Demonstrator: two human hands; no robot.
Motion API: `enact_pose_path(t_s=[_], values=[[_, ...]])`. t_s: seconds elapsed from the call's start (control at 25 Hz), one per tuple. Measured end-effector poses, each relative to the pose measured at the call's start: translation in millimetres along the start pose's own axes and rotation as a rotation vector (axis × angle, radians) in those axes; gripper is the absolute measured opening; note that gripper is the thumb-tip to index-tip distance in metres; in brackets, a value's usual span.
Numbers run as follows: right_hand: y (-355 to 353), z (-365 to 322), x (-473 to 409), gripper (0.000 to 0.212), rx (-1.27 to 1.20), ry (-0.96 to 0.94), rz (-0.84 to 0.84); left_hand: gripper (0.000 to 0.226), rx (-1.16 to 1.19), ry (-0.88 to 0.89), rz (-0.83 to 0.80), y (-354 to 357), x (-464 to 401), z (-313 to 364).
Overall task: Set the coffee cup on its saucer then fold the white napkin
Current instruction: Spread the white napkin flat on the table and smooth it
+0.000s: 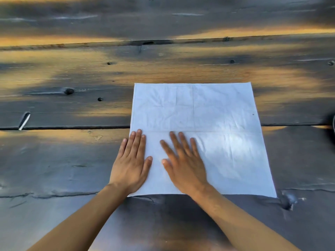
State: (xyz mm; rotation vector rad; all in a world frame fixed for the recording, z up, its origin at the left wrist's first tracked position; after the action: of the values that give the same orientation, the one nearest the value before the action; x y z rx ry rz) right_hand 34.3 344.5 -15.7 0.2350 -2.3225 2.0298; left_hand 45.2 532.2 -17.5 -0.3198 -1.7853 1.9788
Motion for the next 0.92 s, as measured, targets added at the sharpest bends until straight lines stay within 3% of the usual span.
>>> enact_pose_path(t_s=[0.12, 0.24, 0.36, 0.48, 0.6, 0.68, 0.8, 0.92], values=[[-12.5, 85.9, 17.8, 0.058, 0.004, 0.217, 0.090, 0.071, 0.002, -0.009, -0.008, -1.9, 1.1, 1.6], [-19.8, 160.4, 36.1, 0.060, 0.002, 0.417, 0.060, 0.072, 0.015, -0.014, -0.031, -3.4, 1.5, 1.6], [-20.9, 163.2, 35.9, 0.063, -0.049, 0.489, 0.072, 0.072, 0.016, -0.018, -0.030, -4.2, 1.0, 2.3], [-23.3, 87.8, 16.7, 0.060, -0.072, 0.340, 0.104, 0.073, 0.009, -0.020, -0.039, -5.0, 1.1, 3.0], [-10.6, -3.2, 3.3, 0.062, -0.080, 0.123, 0.012, 0.073, 0.000, -0.017, -0.035, -4.9, 0.5, 3.0], [-1.9, -25.5, 4.8, 0.063, -0.020, 0.053, -0.034, 0.073, 0.002, -0.016, -0.037, -4.5, 1.7, 2.7], [0.4, 14.1, 13.7, 0.061, 0.001, 0.062, -0.014, 0.073, -0.001, -0.011, -0.040, -5.2, 1.2, 2.3], [-10.7, 99.5, 31.9, 0.061, -0.022, 0.235, 0.062, 0.073, -0.002, -0.013, -0.043, -4.4, 2.3, 3.1]])
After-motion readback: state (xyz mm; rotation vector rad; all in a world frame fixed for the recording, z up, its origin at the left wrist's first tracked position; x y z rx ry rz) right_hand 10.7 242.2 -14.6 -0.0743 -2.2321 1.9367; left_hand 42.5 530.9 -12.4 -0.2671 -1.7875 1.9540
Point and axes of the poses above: each hand's wrist, its own x-axis away from the middle knuckle, its own y-axis out of the palm, z = x × y, the point moved 4 cm from there along -x, towards the middle knuckle, and after that the axes turned 12 degrees about y, right-handed, at the moved point
